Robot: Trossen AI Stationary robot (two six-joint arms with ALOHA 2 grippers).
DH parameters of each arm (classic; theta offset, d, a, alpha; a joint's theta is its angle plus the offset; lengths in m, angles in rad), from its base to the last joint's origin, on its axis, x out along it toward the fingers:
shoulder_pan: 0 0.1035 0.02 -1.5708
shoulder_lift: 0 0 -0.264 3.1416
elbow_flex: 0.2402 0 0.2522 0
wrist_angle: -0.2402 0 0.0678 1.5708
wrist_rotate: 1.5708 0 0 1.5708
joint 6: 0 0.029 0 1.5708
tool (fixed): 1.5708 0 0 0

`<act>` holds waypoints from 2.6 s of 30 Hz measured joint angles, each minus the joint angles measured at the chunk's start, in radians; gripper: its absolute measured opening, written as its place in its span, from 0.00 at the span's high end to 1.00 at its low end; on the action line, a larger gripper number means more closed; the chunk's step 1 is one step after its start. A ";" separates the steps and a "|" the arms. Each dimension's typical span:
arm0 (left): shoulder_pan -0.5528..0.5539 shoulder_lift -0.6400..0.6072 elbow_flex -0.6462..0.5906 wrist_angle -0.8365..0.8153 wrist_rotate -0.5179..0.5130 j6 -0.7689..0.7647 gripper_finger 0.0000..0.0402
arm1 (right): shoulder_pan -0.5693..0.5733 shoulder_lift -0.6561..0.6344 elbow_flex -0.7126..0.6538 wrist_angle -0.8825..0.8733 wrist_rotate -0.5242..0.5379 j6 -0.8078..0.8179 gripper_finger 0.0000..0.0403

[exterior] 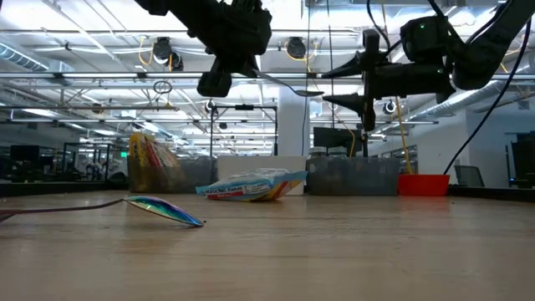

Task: Pick & Place Food Item
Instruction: Put the white and blue spoon into the white bin

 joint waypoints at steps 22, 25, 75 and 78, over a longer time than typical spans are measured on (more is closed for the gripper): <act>0.000 0.000 0.000 0.055 0.029 0.044 0.91 | 0.003 0.000 0.000 -0.033 -0.030 0.000 0.83; 0.000 0.000 0.000 0.054 0.032 0.045 0.91 | 0.003 0.000 0.000 -0.032 -0.029 0.000 0.92; 0.020 -0.170 0.001 -0.032 0.070 -0.483 0.38 | -0.005 -0.045 0.010 0.093 -0.057 -0.047 1.00; 0.019 -0.170 0.001 -0.062 0.072 -0.485 0.39 | -0.020 -0.070 0.014 0.096 -0.058 -0.052 1.00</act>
